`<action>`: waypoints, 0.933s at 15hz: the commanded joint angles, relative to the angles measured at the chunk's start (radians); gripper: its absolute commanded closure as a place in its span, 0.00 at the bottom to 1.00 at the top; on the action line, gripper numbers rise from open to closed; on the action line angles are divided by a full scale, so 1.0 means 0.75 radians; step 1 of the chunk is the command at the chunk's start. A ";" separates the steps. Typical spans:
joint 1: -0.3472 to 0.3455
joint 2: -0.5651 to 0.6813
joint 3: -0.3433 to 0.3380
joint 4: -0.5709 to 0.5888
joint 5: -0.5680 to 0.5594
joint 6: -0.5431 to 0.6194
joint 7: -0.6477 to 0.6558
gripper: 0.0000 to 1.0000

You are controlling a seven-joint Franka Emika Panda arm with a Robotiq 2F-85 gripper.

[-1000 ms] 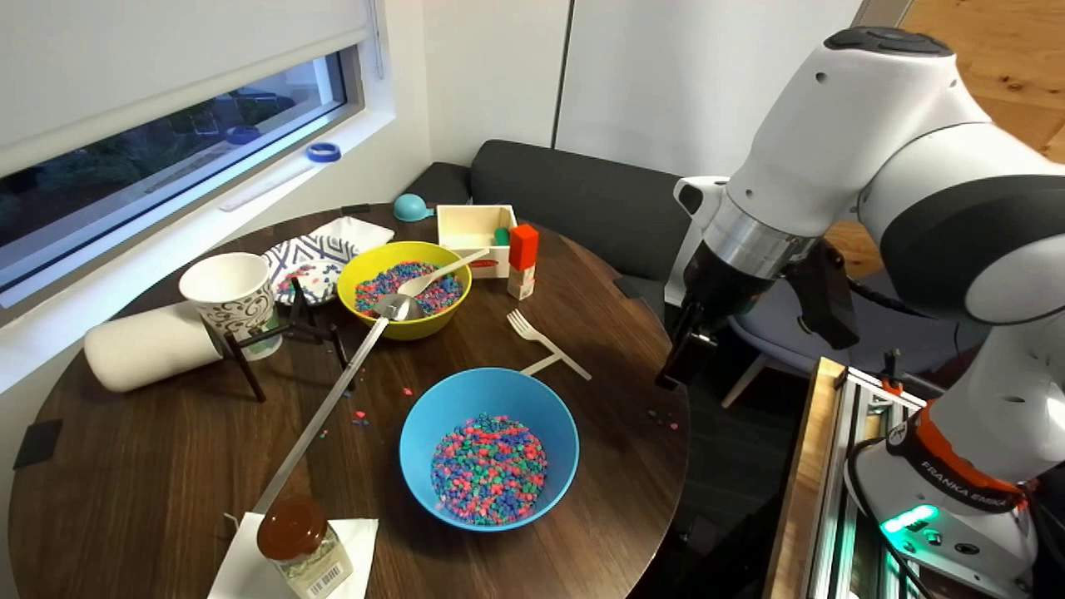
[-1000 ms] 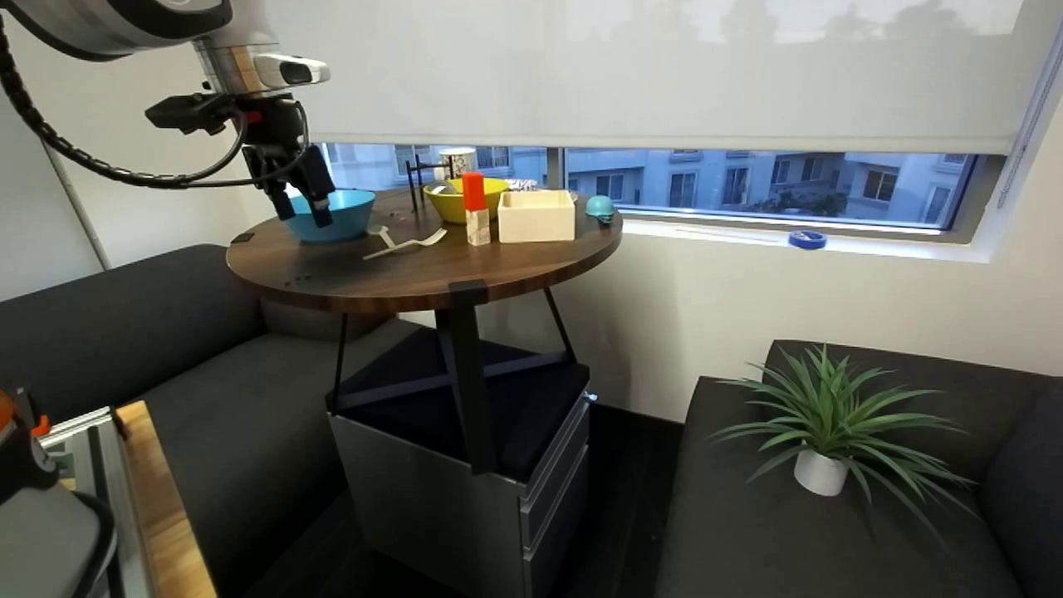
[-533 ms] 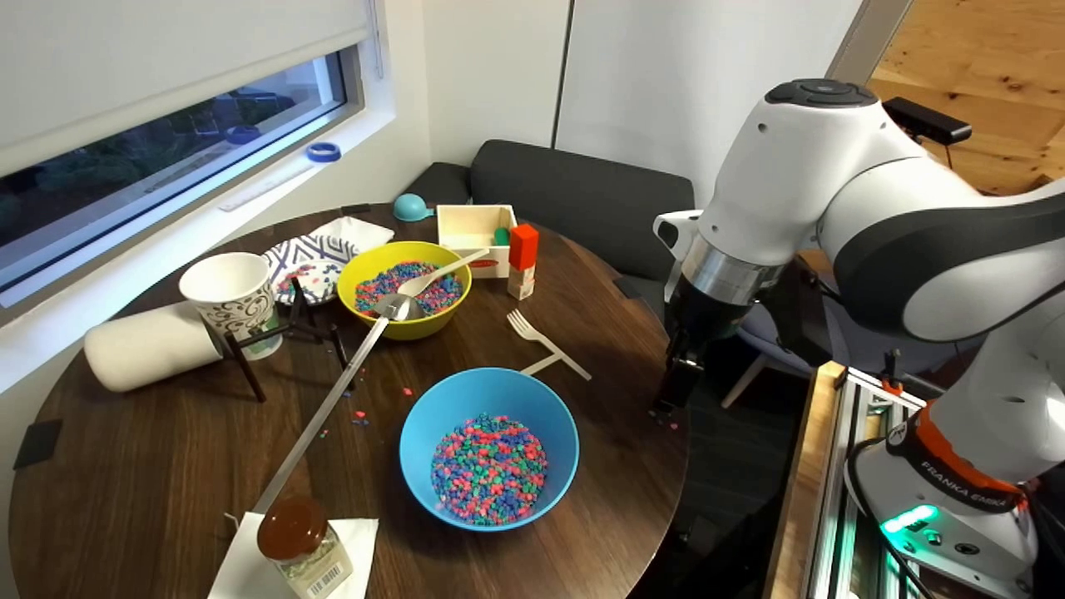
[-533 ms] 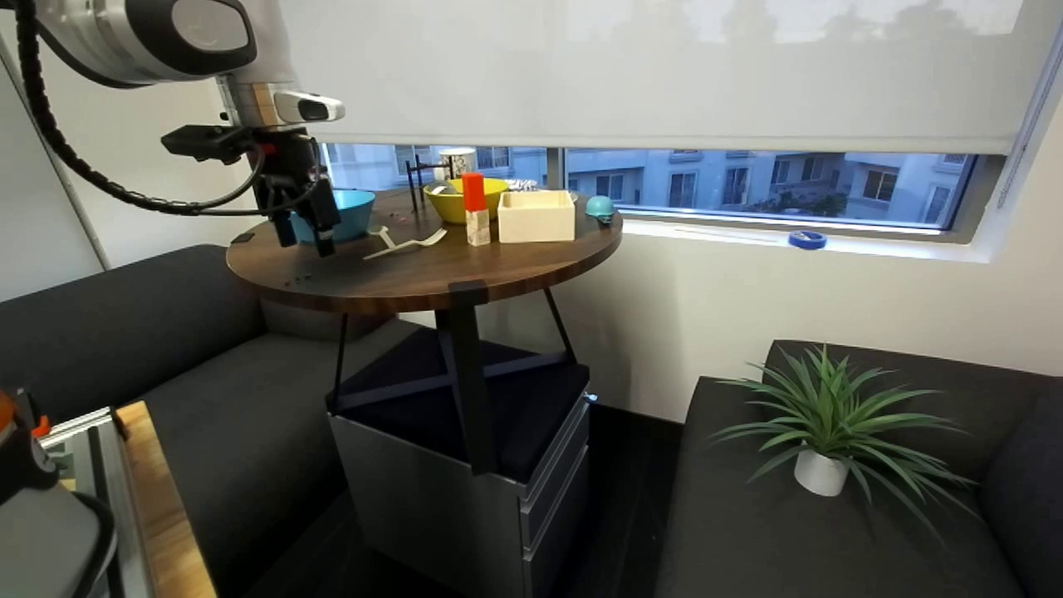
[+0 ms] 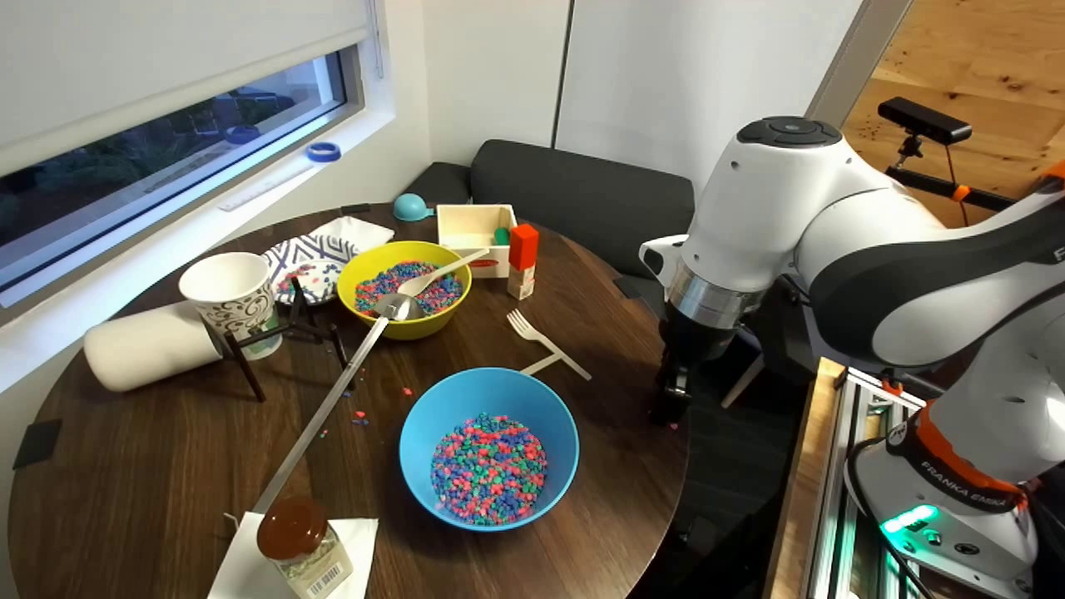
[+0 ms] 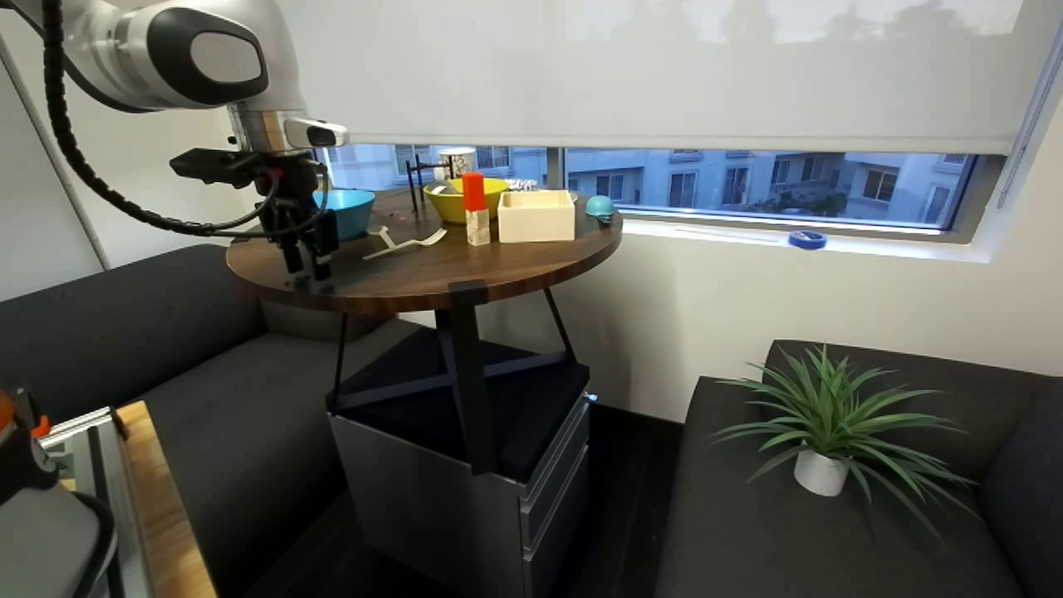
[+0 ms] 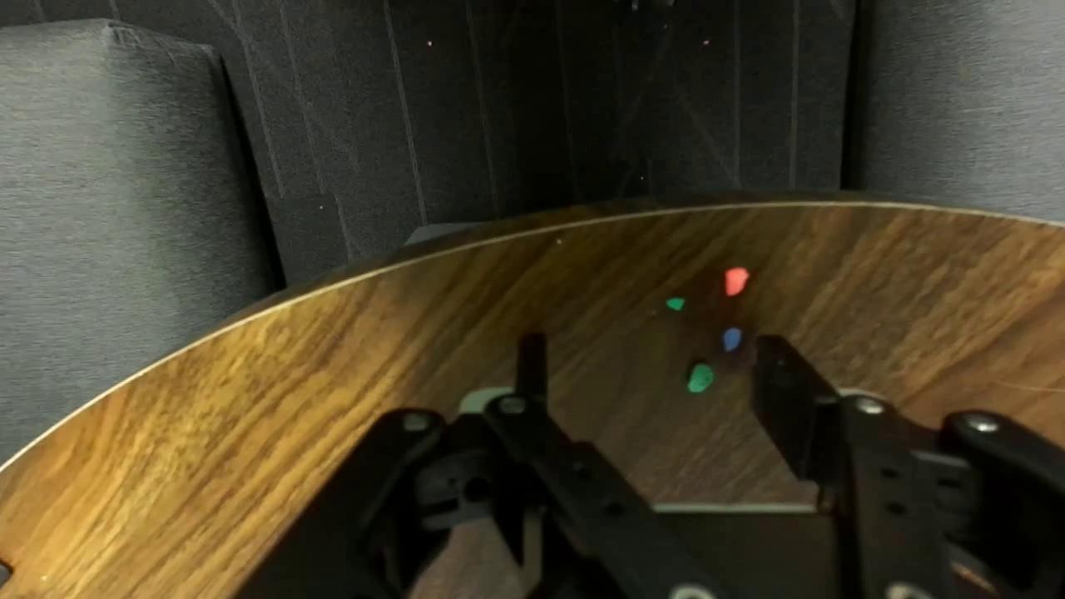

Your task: Put the objects from the table in the bowl

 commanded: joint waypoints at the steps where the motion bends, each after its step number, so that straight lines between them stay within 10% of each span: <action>1: 0.018 0.038 0.001 0.001 0.005 0.037 -0.028 0.41; 14: 0.046 0.064 0.008 -0.001 -0.009 0.078 -0.118 0.64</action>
